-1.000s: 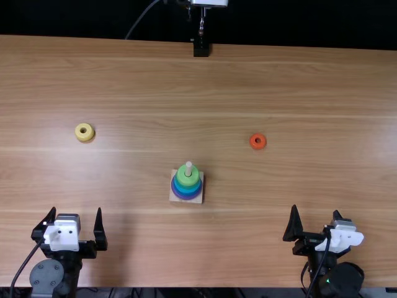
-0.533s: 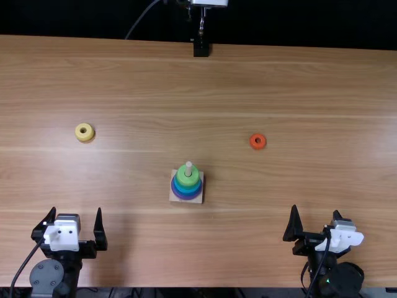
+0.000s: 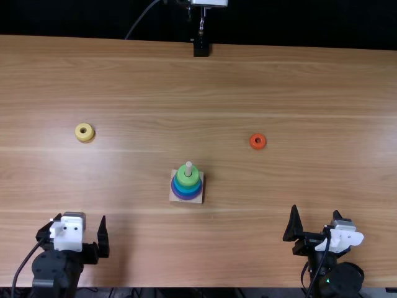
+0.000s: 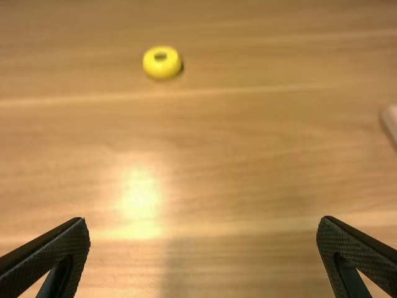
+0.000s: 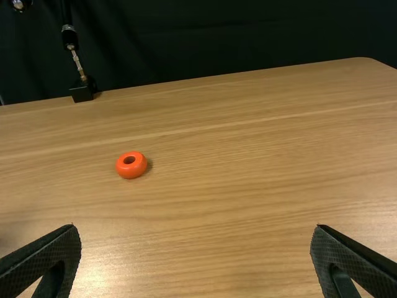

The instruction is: Build the Hanoi tower: stack the rings onto the peg from bottom to top in this color order: purple, dark blue, light blue, dark green, light green, yellow, orange.

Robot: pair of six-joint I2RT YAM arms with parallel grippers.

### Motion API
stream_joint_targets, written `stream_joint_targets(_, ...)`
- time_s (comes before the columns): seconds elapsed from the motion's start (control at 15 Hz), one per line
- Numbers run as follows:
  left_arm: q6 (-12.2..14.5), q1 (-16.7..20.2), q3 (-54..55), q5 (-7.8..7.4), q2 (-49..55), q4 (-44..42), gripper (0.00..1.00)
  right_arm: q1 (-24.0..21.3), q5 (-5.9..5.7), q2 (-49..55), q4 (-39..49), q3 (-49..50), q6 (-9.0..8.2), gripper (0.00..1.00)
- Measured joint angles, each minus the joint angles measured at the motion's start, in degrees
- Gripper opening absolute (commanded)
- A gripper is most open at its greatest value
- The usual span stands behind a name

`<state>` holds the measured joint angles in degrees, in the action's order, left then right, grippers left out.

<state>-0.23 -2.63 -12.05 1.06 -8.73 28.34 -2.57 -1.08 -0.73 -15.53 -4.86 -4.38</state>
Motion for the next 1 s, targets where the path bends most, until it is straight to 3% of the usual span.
stream_joint_targets(0.27, 0.1, 3.9, -19.2, 0.04, -17.2, 7.6, 1.0, 0.0, -0.02, 0.0, 0.0, 0.0, 0.0, 1.0)
stream_joint_targets(0.73, 0.0, 5.4, -47.6, -0.15, -54.9, 9.9, 1.0, 0.0, 0.0, 0.0, 0.0, 0.0, -0.02, 1.0)
stream_joint_targets(1.0, 0.0, 6.1, -57.1, 0.07, -75.8, 12.3, 1.0, 0.0, -0.02, 0.0, 0.0, 0.0, -0.04, 1.0)
